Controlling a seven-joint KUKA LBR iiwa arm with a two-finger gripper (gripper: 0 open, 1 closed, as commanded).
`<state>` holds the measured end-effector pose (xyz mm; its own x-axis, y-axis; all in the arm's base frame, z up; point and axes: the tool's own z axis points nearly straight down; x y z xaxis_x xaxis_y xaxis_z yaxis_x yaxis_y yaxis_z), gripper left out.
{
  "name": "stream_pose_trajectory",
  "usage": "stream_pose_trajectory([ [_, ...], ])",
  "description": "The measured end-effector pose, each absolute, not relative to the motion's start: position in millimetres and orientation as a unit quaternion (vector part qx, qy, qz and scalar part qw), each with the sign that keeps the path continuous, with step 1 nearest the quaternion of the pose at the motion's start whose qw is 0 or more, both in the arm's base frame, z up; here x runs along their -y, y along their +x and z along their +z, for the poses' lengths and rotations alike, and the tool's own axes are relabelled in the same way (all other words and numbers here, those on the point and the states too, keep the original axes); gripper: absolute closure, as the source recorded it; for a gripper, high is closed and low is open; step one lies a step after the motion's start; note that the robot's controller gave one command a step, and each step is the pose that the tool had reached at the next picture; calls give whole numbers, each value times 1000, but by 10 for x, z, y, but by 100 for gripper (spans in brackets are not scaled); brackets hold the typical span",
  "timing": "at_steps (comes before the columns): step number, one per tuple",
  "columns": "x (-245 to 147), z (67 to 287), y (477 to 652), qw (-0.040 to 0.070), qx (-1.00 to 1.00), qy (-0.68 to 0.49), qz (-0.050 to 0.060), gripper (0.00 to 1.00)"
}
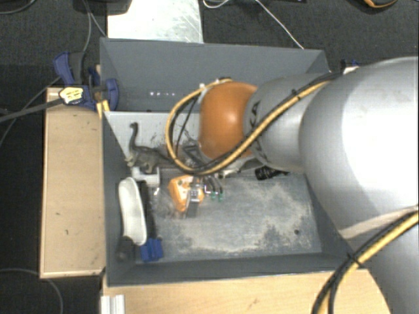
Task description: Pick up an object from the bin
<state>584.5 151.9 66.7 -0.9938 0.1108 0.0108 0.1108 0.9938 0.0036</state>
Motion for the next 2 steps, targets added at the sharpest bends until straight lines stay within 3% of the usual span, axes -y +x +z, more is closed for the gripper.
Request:
stream_pose_trajectory([
  [1, -1582, 707, 5907, -7, 1000, 30, 1, 0],
  [2, -1533, 716, 5867, 4, 998, -55, -4, 100],
])
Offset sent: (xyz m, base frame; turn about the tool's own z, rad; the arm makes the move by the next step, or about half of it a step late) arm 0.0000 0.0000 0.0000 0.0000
